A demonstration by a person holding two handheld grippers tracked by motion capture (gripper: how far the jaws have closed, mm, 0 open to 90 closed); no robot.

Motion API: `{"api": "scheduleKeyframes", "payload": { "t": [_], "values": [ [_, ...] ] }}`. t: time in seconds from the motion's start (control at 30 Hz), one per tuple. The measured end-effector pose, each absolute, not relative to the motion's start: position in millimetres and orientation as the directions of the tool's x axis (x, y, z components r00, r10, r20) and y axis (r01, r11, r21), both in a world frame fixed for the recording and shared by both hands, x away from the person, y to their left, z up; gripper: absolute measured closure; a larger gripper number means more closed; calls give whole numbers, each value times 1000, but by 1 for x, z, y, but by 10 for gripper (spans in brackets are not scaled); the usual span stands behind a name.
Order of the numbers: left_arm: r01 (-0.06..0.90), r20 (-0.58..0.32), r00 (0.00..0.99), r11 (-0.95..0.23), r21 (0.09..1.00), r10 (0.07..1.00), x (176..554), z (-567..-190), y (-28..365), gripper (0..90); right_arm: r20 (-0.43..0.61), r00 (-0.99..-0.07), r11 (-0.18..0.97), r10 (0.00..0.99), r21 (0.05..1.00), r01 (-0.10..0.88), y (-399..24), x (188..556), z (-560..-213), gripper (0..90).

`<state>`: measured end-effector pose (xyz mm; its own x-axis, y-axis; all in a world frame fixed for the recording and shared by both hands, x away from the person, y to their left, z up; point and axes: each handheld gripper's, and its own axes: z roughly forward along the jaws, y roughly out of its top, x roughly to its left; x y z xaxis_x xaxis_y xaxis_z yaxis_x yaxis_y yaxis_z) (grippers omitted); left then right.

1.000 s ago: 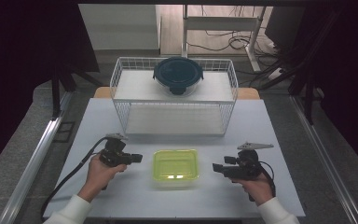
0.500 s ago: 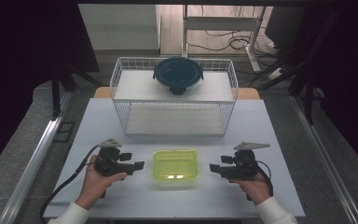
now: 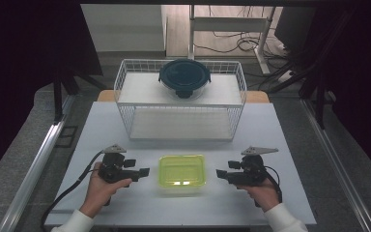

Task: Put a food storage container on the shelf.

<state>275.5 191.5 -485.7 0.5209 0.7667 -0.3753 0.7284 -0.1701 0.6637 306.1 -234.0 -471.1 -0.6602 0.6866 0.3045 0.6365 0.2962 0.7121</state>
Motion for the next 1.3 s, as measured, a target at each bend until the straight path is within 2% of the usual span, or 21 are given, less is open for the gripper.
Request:
{"api": "scheduleKeyframes", "payload": {
  "t": [0.23,0.6,0.93,1.1,1.3],
  "values": [
    [736,-385,511,-160,658,769,279,-487,192,242,308,-667,301,679,711,636,-230,309,-470,300],
    [771,-474,485,-103,629,735,285,-490,189,273,339,-642,261,688,710,654,-227,311,-466,337],
    [825,-574,432,-48,563,696,300,-501,184,312,388,-605,244,696,664,707,-207,327,-472,357],
    [846,-637,383,22,532,669,307,-502,181,319,428,-578,229,695,630,742,-198,337,-476,373],
    [865,-642,373,0,502,670,312,-509,173,332,454,-567,227,687,608,761,-184,345,-479,377]
  ]
}}
